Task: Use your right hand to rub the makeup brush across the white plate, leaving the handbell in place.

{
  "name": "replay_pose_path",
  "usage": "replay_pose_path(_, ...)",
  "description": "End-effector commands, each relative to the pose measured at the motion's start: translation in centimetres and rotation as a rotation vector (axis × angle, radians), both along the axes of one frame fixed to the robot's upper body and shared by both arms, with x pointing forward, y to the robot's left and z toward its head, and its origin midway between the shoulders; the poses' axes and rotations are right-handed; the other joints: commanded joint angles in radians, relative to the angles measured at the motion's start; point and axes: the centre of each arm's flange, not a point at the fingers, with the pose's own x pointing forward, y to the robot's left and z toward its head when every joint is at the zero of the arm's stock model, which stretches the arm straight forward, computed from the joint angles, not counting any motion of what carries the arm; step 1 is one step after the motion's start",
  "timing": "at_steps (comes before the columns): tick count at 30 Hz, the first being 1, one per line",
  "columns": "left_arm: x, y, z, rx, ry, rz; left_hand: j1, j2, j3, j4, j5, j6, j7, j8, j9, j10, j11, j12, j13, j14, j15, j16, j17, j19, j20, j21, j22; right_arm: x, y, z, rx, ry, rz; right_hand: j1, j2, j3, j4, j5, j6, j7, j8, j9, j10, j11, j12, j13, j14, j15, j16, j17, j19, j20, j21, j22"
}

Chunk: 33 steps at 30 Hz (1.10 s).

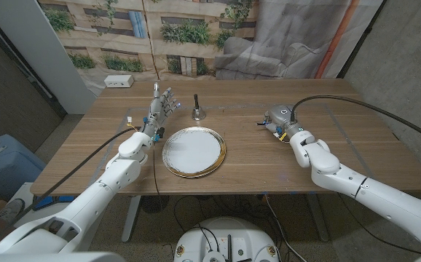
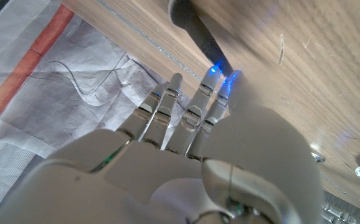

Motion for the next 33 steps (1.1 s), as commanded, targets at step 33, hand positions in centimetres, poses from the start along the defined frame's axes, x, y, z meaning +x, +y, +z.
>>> replay_pose_path(33, 0.0, 0.0, 0.0, 0.0, 0.0, 0.0, 0.0, 0.016, -0.003, 0.007, 0.008, 0.002, -0.007, 0.003, 0.002, 0.002, -0.007, 0.007, 0.003, 0.011, -0.013, 0.003, 0.002, 0.007, 0.002, 0.007, 0.005, 1.4, 0.9, -1.1, -0.111, 0.064, -0.041, -0.001, -0.003, -0.004, 0.0, 0.005, 0.012, -0.005, 0.004, 0.005, 0.017, -0.001, 0.002, 0.012, -0.005, -0.152, -0.004, 0.0, -0.012, 0.002, -0.006, 0.004)
